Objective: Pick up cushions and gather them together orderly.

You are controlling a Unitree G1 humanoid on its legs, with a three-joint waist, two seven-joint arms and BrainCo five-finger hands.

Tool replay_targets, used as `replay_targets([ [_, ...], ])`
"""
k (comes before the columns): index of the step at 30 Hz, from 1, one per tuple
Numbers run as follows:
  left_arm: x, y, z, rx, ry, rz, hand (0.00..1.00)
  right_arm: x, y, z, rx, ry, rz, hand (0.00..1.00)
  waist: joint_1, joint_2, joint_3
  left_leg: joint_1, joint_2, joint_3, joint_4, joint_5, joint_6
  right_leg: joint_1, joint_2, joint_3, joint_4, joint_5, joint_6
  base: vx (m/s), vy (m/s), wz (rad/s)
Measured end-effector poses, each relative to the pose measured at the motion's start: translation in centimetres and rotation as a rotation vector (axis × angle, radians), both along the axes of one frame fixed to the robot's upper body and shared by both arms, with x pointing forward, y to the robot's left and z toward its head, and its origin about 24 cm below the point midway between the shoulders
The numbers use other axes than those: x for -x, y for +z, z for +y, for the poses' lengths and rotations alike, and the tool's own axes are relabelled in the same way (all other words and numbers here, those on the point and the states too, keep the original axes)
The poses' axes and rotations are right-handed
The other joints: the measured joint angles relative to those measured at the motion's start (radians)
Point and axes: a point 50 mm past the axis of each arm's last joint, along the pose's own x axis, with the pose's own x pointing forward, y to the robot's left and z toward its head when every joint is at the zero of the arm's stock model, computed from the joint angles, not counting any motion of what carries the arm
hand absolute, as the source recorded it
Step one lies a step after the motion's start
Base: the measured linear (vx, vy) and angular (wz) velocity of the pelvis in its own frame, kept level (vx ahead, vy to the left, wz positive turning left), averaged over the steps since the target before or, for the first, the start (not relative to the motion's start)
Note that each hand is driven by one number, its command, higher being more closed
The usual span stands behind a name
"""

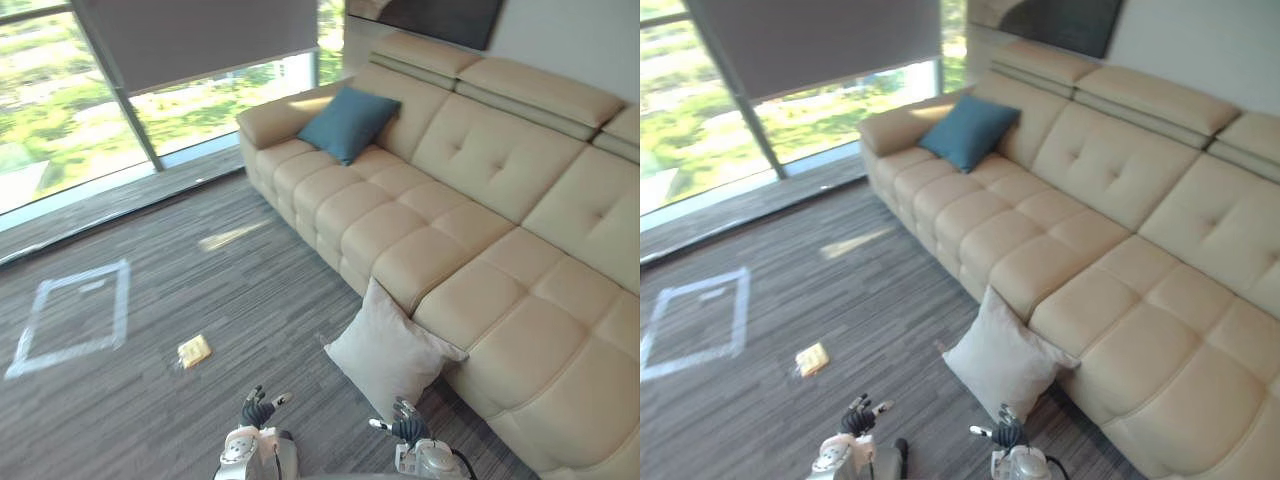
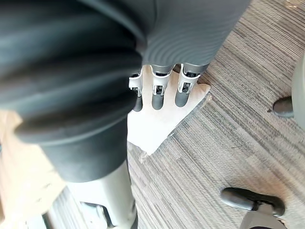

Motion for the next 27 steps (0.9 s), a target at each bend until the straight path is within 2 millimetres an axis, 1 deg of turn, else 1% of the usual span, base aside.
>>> replay_targets([
  [1,0.1,-0.1,0.2,-0.002,0.001,0.008,0.00,0.0,0.0,0.5,-0.010,0.008,-0.002,0.00,-0.002,-0.010,0.000,0.028,-0.006,0.045,-0.001,-0.014,0.019,-0.044,-0.012,0.008,0.093,0.016,0.026,0.34,0.427,-1.23],
  [2,0.1,-0.1,0.3,-0.002,0.001,0.013,0.00,-0.1,0.1,0.8,-0.017,0.012,-0.003,0.00,-0.002,-0.010,0.001,0.055,-0.008,0.079,-0.007,-0.022,0.033,-0.087,-0.016,0.007,0.184,0.041,0.047,0.18,0.249,-1.05],
  [3,0.2,-0.2,0.3,-0.002,0.001,0.021,0.00,-0.3,0.1,0.9,-0.022,0.019,-0.010,0.00,-0.005,0.004,0.010,0.107,-0.008,0.113,-0.024,-0.033,0.051,-0.140,-0.031,-0.030,0.300,0.057,0.058,0.18,0.287,-0.92],
  [4,0.4,-0.3,0.2,0.000,0.002,0.031,0.00,-0.4,0.2,0.9,-0.021,0.021,-0.015,0.00,-0.005,0.004,0.010,0.160,-0.008,0.146,-0.052,-0.037,0.059,-0.151,-0.049,-0.087,0.358,0.051,0.047,0.12,0.245,-0.89],
  [5,0.7,-0.4,0.3,-0.001,0.004,0.038,0.00,-0.4,0.2,0.9,-0.018,0.026,-0.015,0.00,-0.010,0.015,0.013,0.205,-0.007,0.180,-0.090,-0.040,0.064,-0.159,-0.068,-0.155,0.380,0.043,0.033,0.09,0.218,-0.67],
  [6,0.8,-0.4,0.3,-0.002,0.006,0.042,0.00,-0.4,0.2,1.0,-0.019,0.027,-0.014,0.00,-0.010,0.014,0.012,0.240,-0.007,0.197,-0.118,-0.042,0.067,-0.160,-0.074,-0.195,0.375,0.042,0.026,0.07,0.165,-0.62],
  [7,1.0,-0.5,0.5,-0.005,0.008,0.044,0.00,-0.3,0.1,1.0,-0.019,0.027,-0.011,0.00,-0.011,0.008,0.007,0.274,-0.007,0.227,-0.159,-0.043,0.067,-0.167,-0.082,-0.261,0.341,0.044,0.022,0.04,0.094,-0.60],
  [8,0.9,-0.4,0.6,-0.006,0.008,0.041,0.00,-0.3,0.2,0.9,-0.019,0.026,-0.012,0.00,-0.011,0.005,0.003,0.282,-0.007,0.251,-0.177,-0.041,0.064,-0.178,-0.083,-0.307,0.295,0.047,0.020,0.05,0.077,-0.75],
  [10,0.8,-0.4,0.6,-0.007,0.006,0.040,0.00,-0.4,0.2,0.7,-0.014,0.021,-0.014,0.00,-0.013,0.005,0.001,0.284,-0.004,0.304,-0.203,-0.036,0.055,-0.193,-0.079,-0.400,0.149,0.072,-0.003,0.06,0.010,-0.91],
  [11,0.9,-0.4,0.6,-0.008,0.004,0.043,0.00,-0.3,0.1,0.6,-0.010,0.022,-0.009,0.00,-0.011,0.003,0.000,0.299,-0.010,0.341,-0.227,-0.026,0.040,-0.191,-0.073,-0.456,0.022,0.120,-0.029,0.14,-0.057,-1.02],
  [13,1.3,-0.9,0.0,0.004,-0.034,0.088,0.00,-0.7,0.2,-0.2,0.004,0.002,-0.016,0.00,-0.026,0.028,-0.003,0.299,0.011,0.345,-0.243,-0.008,0.023,-0.172,-0.031,-0.461,-0.044,0.158,-0.058,0.17,-0.098,-0.76],
  [14,1.4,-1.0,-0.4,0.008,-0.052,0.099,0.00,-0.5,0.0,-0.6,0.012,-0.011,-0.005,0.00,-0.034,0.046,-0.002,0.304,0.019,0.330,-0.249,-0.007,0.021,-0.167,-0.013,-0.449,-0.062,0.160,-0.059,0.14,-0.117,-0.32],
  [15,1.2,-1.0,-0.9,0.023,-0.057,0.099,0.00,-0.7,0.1,-1.1,0.023,-0.016,-0.008,0.00,-0.040,0.054,0.004,0.318,0.027,0.322,-0.250,-0.003,0.015,-0.143,-0.005,-0.452,-0.077,0.160,-0.060,0.13,-0.129,-0.16],
  [17,1.1,-1.0,-1.7,0.043,-0.060,0.091,0.00,-0.3,-0.1,-1.9,0.035,-0.041,0.006,0.00,-0.038,0.056,0.002,0.335,0.037,0.318,-0.225,0.000,0.010,-0.097,0.009,-0.458,-0.109,0.160,-0.061,0.11,-0.130,0.11],
  [19,0.7,-0.7,-1.7,0.037,-0.073,0.068,0.00,0.1,-0.3,-1.8,0.032,-0.044,0.022,0.00,-0.038,0.030,0.007,0.276,0.065,0.291,-0.037,-0.004,0.005,-0.051,0.008,-0.456,-0.150,0.150,-0.064,0.03,-0.134,0.08],
  [20,0.2,-0.4,-1.7,0.041,-0.073,0.038,0.00,0.1,-0.2,-1.8,0.032,-0.043,0.020,0.00,-0.034,0.026,0.012,0.213,0.095,0.271,0.123,-0.004,0.005,-0.034,0.017,-0.442,-0.162,0.138,-0.059,0.01,-0.091,-0.18],
  [21,0.0,-0.3,-1.7,0.042,-0.072,0.030,0.00,-0.1,-0.2,-1.8,0.032,-0.042,0.016,0.00,-0.030,0.027,0.013,0.183,0.112,0.263,0.192,-0.004,0.004,-0.032,0.026,-0.433,-0.163,0.135,-0.062,0.04,-0.061,-0.57],
  [22,0.0,-0.2,-1.4,0.037,-0.062,0.021,0.00,-0.1,-0.2,-2.0,0.036,-0.044,0.015,0.00,-0.016,0.053,0.014,0.115,0.157,0.250,0.341,-0.007,0.005,-0.028,0.055,-0.399,-0.161,0.124,-0.078,0.10,0.006,-0.81],
  [23,0.1,-0.2,-1.3,0.037,-0.048,0.021,0.00,-0.1,-0.2,-2.0,0.037,-0.046,0.014,0.00,-0.014,0.063,0.015,0.103,0.175,0.237,0.393,-0.022,0.011,-0.015,0.067,-0.370,-0.161,0.121,-0.083,0.12,0.043,-0.90],
  [24,0.2,-0.3,-1.1,0.037,-0.038,0.024,0.00,-0.2,-0.1,-2.0,0.036,-0.046,0.013,0.00,-0.016,0.062,0.014,0.102,0.174,0.237,0.392,-0.040,0.009,-0.013,0.067,-0.352,-0.161,0.120,-0.084,0.18,0.083,-0.85],
  [25,0.4,-0.3,-1.1,0.036,-0.031,0.027,0.00,-0.2,-0.1,-2.0,0.036,-0.049,0.014,0.00,-0.016,0.059,0.014,0.098,0.169,0.238,0.353,-0.076,0.007,-0.010,0.061,-0.315,-0.164,0.120,-0.085,0.16,0.120,-0.78],
  [26,0.4,-0.3,-1.0,0.035,-0.030,0.025,0.00,-0.2,-0.1,-2.0,0.036,-0.050,0.014,0.00,-0.015,0.057,0.014,0.097,0.157,0.228,0.268,-0.093,0.004,-0.011,0.053,-0.284,-0.163,0.121,-0.085,0.15,0.145,-0.79],
  [27,0.4,-0.3,-1.0,0.035,-0.028,0.024,0.00,-0.2,-0.1,-2.0,0.035,-0.050,0.014,0.00,-0.015,0.056,0.014,0.097,0.142,0.208,0.197,-0.093,0.003,-0.017,0.046,-0.264,-0.157,0.119,-0.081,0.11,0.153,-0.78],
])
